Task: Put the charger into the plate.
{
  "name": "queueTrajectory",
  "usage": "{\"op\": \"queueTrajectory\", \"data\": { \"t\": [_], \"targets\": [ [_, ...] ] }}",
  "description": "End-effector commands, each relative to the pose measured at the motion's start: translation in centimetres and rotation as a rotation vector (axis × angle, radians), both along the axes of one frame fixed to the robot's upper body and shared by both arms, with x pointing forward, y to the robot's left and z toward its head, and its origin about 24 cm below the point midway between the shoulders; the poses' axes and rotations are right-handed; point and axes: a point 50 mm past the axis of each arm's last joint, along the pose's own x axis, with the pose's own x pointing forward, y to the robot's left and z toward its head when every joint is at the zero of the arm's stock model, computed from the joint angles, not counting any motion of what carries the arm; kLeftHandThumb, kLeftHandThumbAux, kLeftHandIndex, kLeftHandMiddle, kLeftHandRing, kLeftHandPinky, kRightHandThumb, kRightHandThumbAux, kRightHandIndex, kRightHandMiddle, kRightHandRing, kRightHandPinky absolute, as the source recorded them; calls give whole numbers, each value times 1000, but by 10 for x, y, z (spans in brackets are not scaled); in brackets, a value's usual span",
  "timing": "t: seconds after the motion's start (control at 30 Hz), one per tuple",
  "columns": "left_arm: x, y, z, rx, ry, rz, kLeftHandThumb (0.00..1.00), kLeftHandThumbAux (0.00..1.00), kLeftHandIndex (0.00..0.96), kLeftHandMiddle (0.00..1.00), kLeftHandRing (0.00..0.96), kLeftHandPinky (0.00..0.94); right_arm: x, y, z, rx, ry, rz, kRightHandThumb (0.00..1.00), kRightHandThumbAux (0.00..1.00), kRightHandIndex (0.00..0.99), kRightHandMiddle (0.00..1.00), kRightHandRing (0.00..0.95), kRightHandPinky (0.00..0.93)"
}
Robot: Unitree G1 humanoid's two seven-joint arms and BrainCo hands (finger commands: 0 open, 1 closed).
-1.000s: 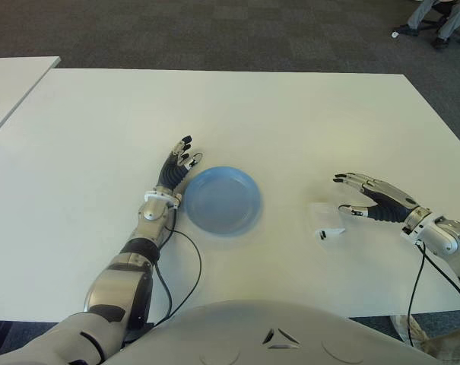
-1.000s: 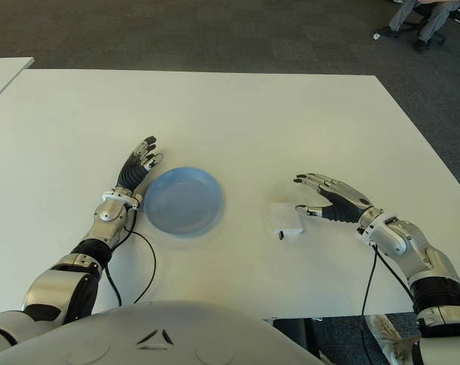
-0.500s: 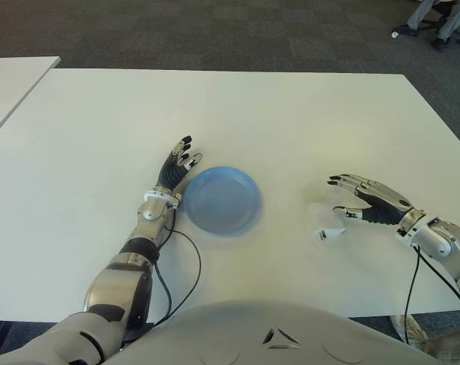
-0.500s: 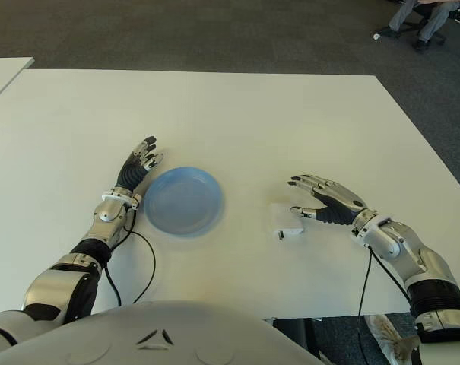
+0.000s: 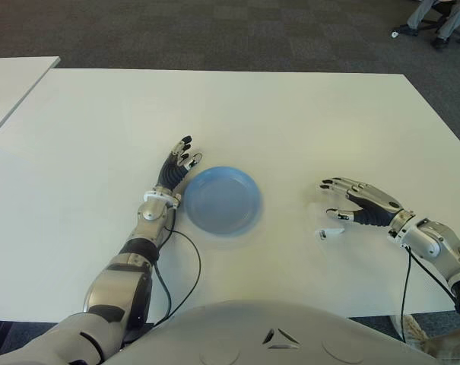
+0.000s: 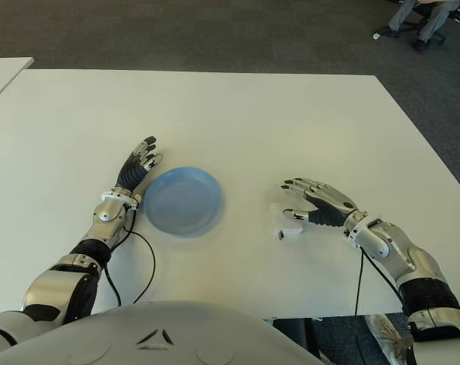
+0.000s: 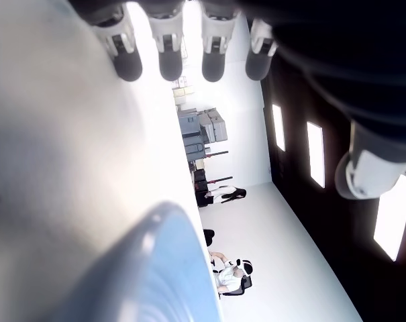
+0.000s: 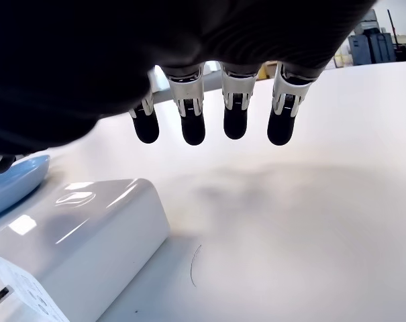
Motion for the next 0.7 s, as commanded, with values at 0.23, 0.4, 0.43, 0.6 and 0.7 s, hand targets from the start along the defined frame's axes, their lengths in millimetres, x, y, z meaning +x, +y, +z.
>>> {"op": "queueTrajectory", "data": {
  "t": [0.23, 0.4, 0.43, 0.6, 0.7],
  "targets": [
    [-37, 1, -38, 3, 216, 3, 0, 477, 0, 29, 27, 43, 2, 8, -4, -3, 6, 24, 237, 88, 0, 0, 0, 0],
    [-37, 2, -38, 2, 214, 1, 0, 473, 0, 26, 27, 42, 2, 9, -4, -4, 11, 30, 240, 88, 0, 0, 0, 0],
    [-37, 1, -38, 2, 214, 0, 0, 472, 0, 26, 26, 42, 3, 10, -5, -6, 14, 32, 241, 88, 0, 0, 0, 0],
    [-38, 2, -38, 1, 215, -1, 0, 474, 0, 25, 24, 39, 3, 12, -5, -17, 25, 45, 243, 87, 0, 0, 0, 0],
    [-38, 3, -38, 1, 215, 0, 0, 482, 0, 28, 27, 45, 4, 13, -4, -30, 29, 53, 241, 92, 0, 0, 0, 0]
  ]
}}
